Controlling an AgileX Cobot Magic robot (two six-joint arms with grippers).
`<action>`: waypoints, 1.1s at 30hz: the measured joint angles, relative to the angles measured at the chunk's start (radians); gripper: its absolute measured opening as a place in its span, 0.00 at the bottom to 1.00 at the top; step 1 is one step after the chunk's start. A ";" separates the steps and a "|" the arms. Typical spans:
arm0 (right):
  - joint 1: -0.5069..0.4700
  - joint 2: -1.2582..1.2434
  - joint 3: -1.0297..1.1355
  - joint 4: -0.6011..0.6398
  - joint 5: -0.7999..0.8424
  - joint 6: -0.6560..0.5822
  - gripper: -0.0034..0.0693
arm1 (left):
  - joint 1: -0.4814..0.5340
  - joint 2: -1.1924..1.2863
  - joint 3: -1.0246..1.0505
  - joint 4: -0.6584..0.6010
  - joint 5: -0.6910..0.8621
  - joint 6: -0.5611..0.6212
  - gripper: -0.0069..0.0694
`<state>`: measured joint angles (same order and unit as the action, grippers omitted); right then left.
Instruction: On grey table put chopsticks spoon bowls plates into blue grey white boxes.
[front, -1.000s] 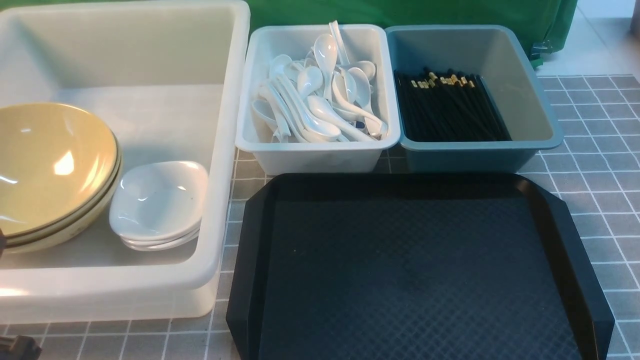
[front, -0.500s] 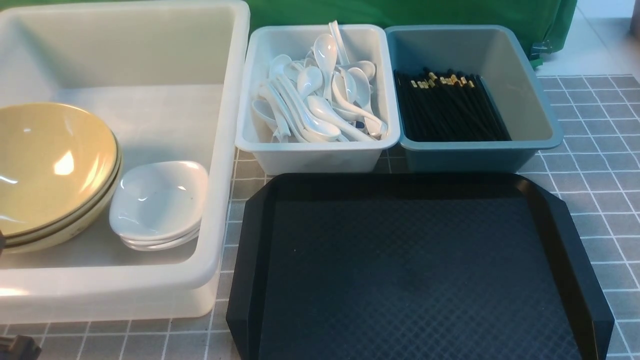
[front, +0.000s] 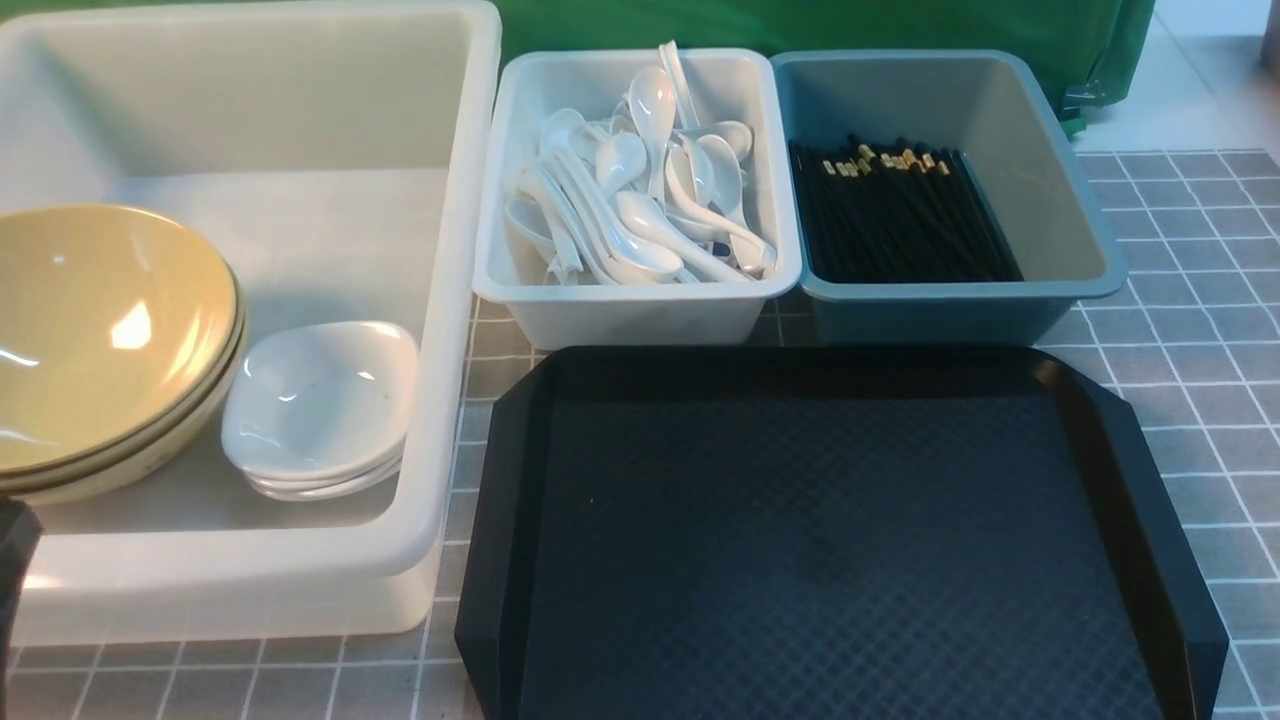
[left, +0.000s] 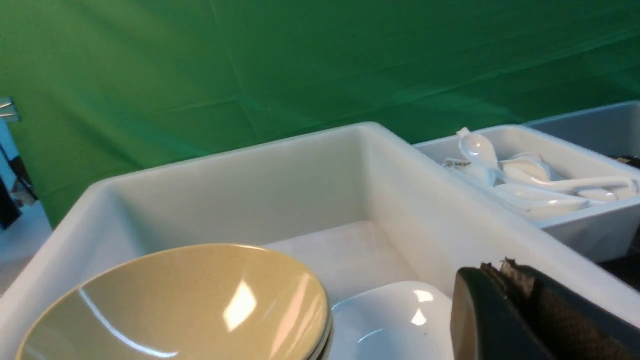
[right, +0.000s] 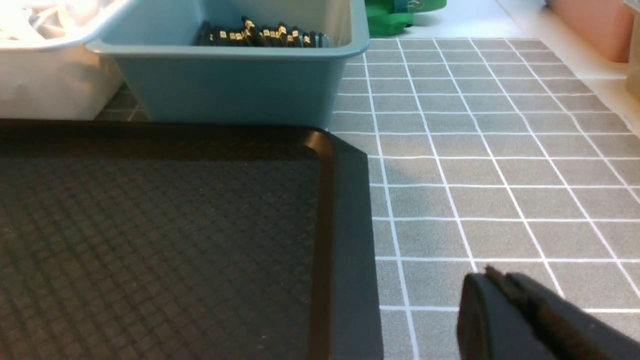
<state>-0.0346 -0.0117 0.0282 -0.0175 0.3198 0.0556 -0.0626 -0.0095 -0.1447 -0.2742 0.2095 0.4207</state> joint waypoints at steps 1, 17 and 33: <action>0.000 0.000 0.000 -0.001 0.000 0.000 0.12 | 0.015 -0.002 0.013 0.013 0.000 -0.020 0.08; -0.003 0.000 0.000 -0.002 0.000 0.000 0.14 | 0.151 -0.004 0.168 0.180 0.125 -0.311 0.08; -0.003 0.000 0.000 -0.002 0.000 0.000 0.16 | 0.100 -0.004 0.168 0.230 0.124 -0.456 0.08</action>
<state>-0.0377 -0.0117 0.0282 -0.0195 0.3196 0.0556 0.0377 -0.0136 0.0235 -0.0440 0.3337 -0.0350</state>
